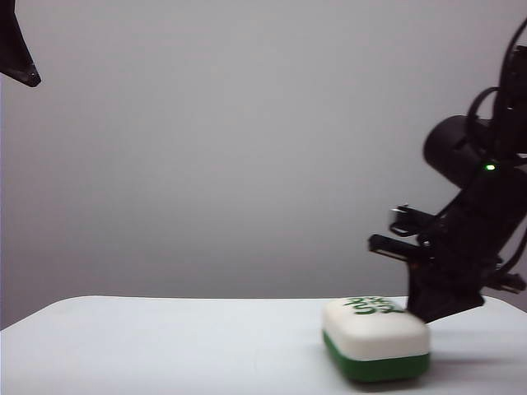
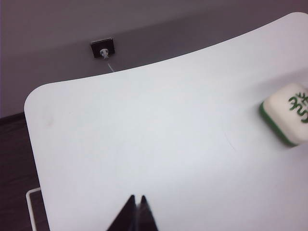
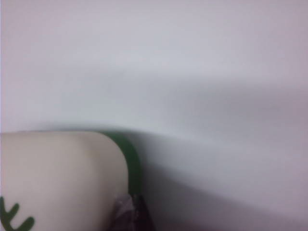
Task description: Move the foam mahjong from the right side of the table to the left side of the table.
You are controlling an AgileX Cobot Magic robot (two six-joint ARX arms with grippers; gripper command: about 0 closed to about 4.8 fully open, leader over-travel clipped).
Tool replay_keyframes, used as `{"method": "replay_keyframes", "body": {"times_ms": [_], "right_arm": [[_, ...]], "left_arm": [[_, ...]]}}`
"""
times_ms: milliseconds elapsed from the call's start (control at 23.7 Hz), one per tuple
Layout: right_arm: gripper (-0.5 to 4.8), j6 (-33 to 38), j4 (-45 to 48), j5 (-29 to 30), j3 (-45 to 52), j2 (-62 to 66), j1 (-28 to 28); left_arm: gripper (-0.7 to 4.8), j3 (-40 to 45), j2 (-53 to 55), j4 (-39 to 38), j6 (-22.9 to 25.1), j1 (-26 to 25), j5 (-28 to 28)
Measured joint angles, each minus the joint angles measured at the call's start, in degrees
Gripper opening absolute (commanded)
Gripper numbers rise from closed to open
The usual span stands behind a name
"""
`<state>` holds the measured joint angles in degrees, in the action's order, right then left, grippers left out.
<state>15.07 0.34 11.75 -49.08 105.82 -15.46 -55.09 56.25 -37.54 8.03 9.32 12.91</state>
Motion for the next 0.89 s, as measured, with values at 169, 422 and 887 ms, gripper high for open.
{"method": "replay_keyframes", "body": {"times_ms": [169, 422, 887], "right_arm": [[-0.05, 3.2, -0.9, 0.0, 0.0, 0.0, -4.5], [-0.05, 4.2, -6.2, 1.0, 0.0, 0.0, -8.6], [-0.05, 10.2, -2.9, 5.3, 0.0, 0.0, -14.9]], "left_arm": [[-0.05, 0.0, -0.1, -1.7, 0.0, 0.0, 0.0], [-0.05, 0.0, -0.1, -3.8, 0.0, 0.0, 0.0], [-0.05, 0.0, -0.1, -3.9, 0.0, 0.0, 0.0]]}}
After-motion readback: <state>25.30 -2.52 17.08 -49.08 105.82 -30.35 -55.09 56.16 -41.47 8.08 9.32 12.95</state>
